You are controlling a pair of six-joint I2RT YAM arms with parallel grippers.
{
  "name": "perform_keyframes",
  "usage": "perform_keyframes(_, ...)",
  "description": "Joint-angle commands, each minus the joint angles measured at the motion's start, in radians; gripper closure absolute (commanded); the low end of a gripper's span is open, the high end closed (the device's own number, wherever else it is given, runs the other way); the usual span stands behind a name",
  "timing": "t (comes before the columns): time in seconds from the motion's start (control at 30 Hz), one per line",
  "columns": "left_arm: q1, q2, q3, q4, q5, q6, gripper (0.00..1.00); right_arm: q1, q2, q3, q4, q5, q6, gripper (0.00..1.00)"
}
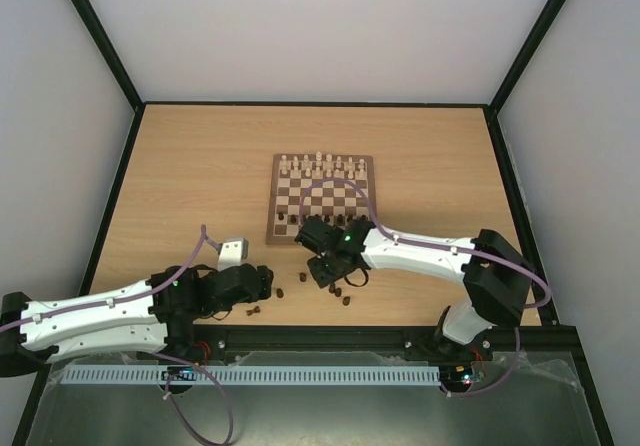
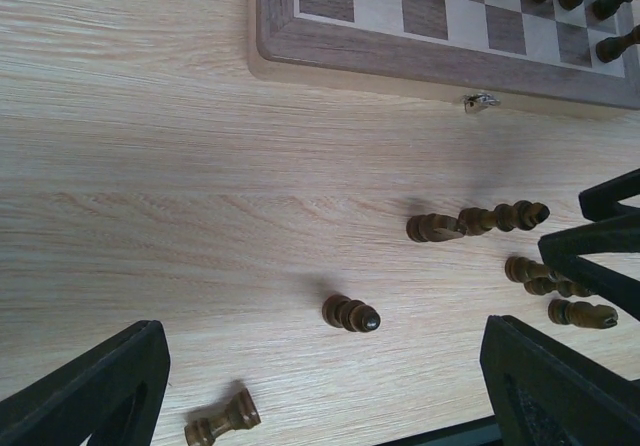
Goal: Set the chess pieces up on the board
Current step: Pick up the chess piece at the center of the board.
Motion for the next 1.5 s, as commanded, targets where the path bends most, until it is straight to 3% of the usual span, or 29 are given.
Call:
perform_keyframes(0.0, 0.008, -0.006, -0.013, -0.009, -0.030, 0.016, 0.11, 0.006, 0.052, 0.050, -0.036, 0.018, 0.007, 0.56)
perform_keyframes(0.4, 0.012, -0.045, -0.023, 0.003, -0.021, 0.036, 0.11, 0.006, 0.130, 0.085, -0.049, 0.019, 0.014, 0.76)
perform_keyframes(0.77, 0.012, -0.055, -0.016, 0.014, -0.020, 0.052, 0.12, 0.006, 0.179, 0.113, -0.044, 0.027, 0.006, 0.77)
perform_keyframes(0.93, 0.013, -0.054, -0.004, 0.016, -0.021, 0.061, 0.12, 0.006, 0.178, 0.119, -0.051, 0.043, 0.009, 0.93)
perform_keyframes(1.2, 0.037, -0.033, 0.073, 0.011, -0.053, 0.123, 0.12, -0.004, 0.065, 0.183, -0.183, 0.148, 0.009, 0.94)
perform_keyframes(1.47, 0.149, -0.010, 0.109, 0.097, -0.006, 0.265, 0.11, -0.120, 0.006, 0.268, -0.258, 0.158, -0.059, 0.94)
